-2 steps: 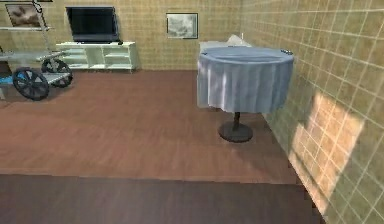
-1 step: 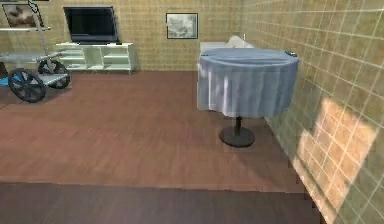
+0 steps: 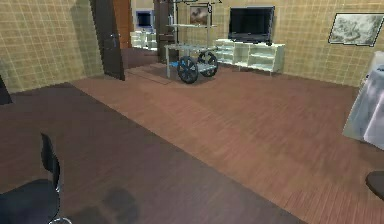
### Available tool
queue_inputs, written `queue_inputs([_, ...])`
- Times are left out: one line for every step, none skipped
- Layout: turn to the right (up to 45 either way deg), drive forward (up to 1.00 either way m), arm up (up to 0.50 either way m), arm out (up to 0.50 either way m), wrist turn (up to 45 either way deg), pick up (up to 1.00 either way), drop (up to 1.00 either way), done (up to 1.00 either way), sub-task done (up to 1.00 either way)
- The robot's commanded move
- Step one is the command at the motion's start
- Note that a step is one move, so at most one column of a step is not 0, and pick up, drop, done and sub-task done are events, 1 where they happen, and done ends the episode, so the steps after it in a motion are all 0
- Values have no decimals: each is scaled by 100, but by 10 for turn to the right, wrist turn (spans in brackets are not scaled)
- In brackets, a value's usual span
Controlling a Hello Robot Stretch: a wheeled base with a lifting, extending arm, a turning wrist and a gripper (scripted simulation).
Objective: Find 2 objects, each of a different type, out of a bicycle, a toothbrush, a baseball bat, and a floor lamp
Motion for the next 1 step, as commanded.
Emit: queue_inputs([0,45,0,0,0,0,0,0,0])
